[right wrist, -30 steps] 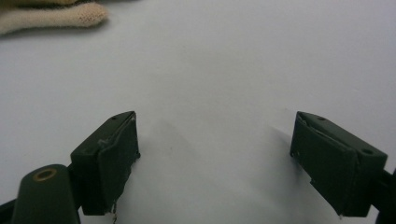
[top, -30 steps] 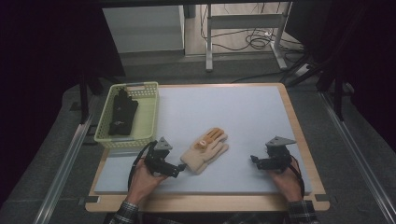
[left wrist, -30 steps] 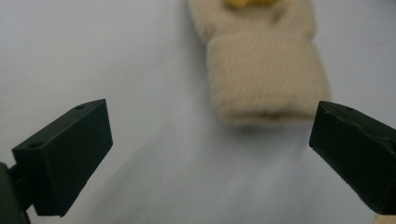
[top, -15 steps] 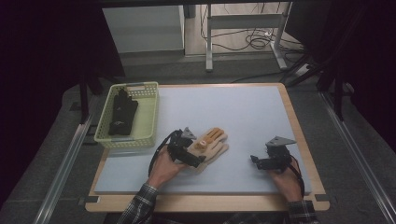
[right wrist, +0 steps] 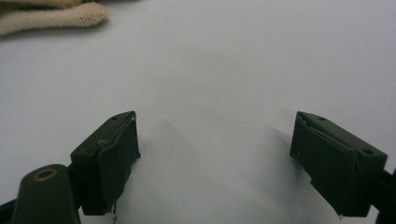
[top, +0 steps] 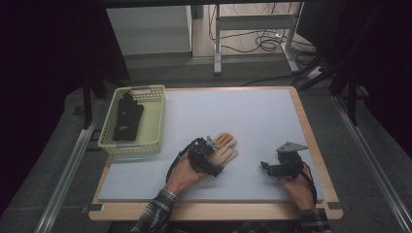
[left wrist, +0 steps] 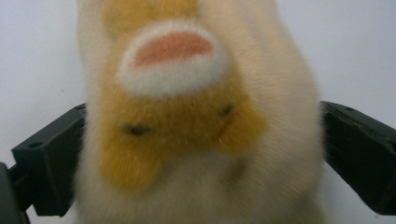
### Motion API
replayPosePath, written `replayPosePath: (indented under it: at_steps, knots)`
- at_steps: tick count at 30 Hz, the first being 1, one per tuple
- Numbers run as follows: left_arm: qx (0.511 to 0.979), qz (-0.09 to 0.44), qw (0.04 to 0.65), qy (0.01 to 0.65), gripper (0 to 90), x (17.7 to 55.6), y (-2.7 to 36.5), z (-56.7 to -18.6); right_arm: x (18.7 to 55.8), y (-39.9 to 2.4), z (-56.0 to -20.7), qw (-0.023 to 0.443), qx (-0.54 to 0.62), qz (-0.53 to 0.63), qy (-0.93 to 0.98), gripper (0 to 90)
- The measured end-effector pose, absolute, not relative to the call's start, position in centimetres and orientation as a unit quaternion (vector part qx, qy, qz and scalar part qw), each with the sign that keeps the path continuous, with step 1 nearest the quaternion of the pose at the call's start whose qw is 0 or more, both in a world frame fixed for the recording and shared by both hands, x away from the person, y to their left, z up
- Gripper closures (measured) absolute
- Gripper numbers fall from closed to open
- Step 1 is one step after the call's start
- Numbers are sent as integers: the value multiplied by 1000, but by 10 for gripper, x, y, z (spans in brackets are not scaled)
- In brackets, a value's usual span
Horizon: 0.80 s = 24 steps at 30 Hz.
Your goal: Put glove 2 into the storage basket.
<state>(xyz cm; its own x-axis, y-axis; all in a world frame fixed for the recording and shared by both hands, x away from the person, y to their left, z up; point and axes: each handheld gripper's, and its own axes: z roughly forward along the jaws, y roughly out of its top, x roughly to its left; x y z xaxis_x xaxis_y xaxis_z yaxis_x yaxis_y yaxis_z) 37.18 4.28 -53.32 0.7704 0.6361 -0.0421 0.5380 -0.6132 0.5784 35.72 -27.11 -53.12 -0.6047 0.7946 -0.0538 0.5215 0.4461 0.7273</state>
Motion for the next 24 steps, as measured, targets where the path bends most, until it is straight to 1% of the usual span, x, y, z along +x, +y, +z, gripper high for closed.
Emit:
replayPosePath:
  at_steps: [4,5,6,9,10,15,16,18,21,24]
  knots:
    - [894,89,293,327,29,368,42,-531,357,-271,-531,198,398,344,827,149]
    - [894,90,294,326,62,367,42,-530,357,-271,-531,198,398,344,827,150]
    - [895,90,295,323,140,362,42,-528,357,-271,-531,198,398,344,827,150]
    - [893,91,297,327,241,359,41,-527,357,-271,-531,198,398,344,827,150]
    - [892,91,297,328,241,358,41,-526,357,-271,-531,198,398,344,827,150]
    - [887,93,299,338,448,356,42,-523,357,-271,-531,198,398,344,827,150]
    - [886,89,301,340,513,355,42,-522,357,-271,-531,198,398,344,827,149]
    - [885,83,307,339,583,354,44,-521,357,-271,-531,199,398,344,827,150]
    - [883,83,312,341,636,353,45,-520,357,-271,-531,199,398,344,827,150]
    - [879,85,317,345,662,353,49,-515,357,-271,-531,199,398,344,827,150]
